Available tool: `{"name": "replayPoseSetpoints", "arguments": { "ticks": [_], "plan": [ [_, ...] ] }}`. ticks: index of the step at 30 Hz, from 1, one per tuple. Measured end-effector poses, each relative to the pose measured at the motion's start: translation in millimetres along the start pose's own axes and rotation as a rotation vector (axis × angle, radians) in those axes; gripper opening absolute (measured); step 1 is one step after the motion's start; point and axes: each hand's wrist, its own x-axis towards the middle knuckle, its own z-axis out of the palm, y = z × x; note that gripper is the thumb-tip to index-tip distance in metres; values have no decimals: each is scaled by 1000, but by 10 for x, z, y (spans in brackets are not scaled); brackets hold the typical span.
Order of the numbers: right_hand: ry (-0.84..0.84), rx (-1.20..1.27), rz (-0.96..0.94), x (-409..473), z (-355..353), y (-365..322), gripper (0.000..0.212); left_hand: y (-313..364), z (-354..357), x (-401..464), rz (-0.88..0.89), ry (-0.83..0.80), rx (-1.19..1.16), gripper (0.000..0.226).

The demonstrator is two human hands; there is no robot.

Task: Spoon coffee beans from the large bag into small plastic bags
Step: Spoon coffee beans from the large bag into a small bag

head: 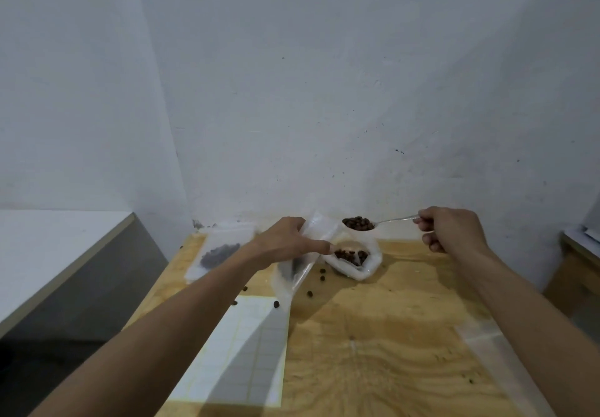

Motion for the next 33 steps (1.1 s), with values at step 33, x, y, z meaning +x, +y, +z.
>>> {"name": "replayPoseSetpoints", "arguments": {
  "ticks": [33],
  "plan": [
    [29, -693, -122, -196, 326, 542, 74, -113, -123, -165, 94, 211, -275, 48]
  ]
}}
